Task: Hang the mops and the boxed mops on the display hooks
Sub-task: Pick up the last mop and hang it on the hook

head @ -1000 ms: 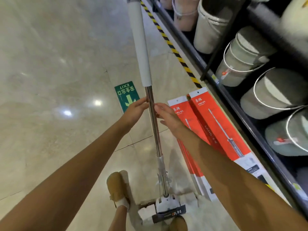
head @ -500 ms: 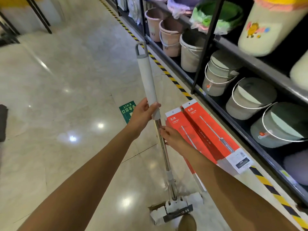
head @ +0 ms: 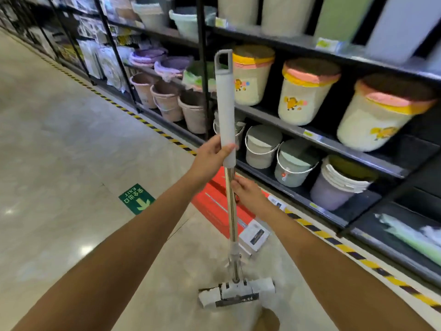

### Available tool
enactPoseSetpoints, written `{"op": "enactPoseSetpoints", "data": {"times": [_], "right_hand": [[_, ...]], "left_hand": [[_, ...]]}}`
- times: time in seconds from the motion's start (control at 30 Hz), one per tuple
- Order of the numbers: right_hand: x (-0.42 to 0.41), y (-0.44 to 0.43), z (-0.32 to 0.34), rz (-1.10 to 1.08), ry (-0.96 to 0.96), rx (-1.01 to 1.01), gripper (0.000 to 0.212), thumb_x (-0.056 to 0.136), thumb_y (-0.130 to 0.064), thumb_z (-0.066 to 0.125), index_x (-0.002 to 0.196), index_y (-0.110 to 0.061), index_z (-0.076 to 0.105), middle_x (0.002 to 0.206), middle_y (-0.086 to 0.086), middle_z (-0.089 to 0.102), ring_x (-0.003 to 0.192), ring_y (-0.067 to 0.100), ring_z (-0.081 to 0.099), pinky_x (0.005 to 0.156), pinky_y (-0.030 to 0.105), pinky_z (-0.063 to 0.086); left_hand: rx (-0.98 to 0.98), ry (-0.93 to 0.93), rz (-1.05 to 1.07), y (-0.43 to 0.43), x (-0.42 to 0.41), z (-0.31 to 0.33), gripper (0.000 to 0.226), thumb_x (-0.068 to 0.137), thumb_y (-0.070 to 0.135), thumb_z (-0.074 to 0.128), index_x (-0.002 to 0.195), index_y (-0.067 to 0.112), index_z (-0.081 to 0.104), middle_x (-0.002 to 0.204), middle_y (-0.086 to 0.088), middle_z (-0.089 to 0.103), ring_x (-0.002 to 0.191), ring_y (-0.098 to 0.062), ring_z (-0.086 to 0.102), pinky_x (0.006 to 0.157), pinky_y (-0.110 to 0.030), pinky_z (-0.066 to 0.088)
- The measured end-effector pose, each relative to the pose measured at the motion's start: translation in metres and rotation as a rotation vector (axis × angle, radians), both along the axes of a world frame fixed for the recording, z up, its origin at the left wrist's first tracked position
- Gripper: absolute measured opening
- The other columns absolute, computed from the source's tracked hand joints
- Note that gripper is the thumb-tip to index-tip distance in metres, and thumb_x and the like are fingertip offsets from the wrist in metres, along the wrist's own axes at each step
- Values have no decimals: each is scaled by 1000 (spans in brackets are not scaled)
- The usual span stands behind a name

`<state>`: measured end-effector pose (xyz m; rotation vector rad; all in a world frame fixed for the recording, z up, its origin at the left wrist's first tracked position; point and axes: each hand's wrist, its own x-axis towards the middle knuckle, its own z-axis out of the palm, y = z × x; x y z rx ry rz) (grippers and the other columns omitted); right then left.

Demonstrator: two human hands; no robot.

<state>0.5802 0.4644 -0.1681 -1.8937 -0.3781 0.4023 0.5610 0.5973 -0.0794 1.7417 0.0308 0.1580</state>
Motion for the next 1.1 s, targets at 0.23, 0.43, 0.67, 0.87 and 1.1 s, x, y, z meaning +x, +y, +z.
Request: {"op": "enactPoseSetpoints", "data": {"times": [0.23,0.43,0.67,0.87,1.1], "right_hand": [[-52,-164,100,-251,-43,-10,31,103,-18,39,117,4,57,86,15,53,85,21,52,75,27,50],[-110,-327,166,-424,-57,56,31,103,-24,40,124,-7,56,88,2,56,92,19,51,85,38,47],[-178,-515,239,-529,54,251,22,104,-28,35,112,-19,54,98,8,56,92,20,55,93,40,46],[-229,-636,298,-641,-35,360,16,102,-22,43,98,-20,58,93,6,63,100,24,60,97,44,45],[-267,-757,326,-778,-171,289,15,102,-19,43,104,-16,58,90,5,62,97,22,61,84,37,52]], "left_hand": [[106,-89,-308,-165,-21,106,13,96,22,55,107,16,57,99,-5,65,93,-18,60,92,-46,50],[132,-190,-503,-336,-59,174,22,98,18,53,119,15,54,108,-9,64,100,-20,61,92,-42,50],[182,-286,-607,-535,-114,243,34,97,29,53,128,14,52,121,-8,62,112,-24,60,95,-44,52],[143,-398,-693,-653,-156,292,34,99,26,50,129,12,48,113,-6,62,107,-18,60,89,-33,54],[78,-434,-782,-784,-178,313,37,98,28,52,131,12,48,113,-5,62,104,-18,62,87,-32,56]]}}
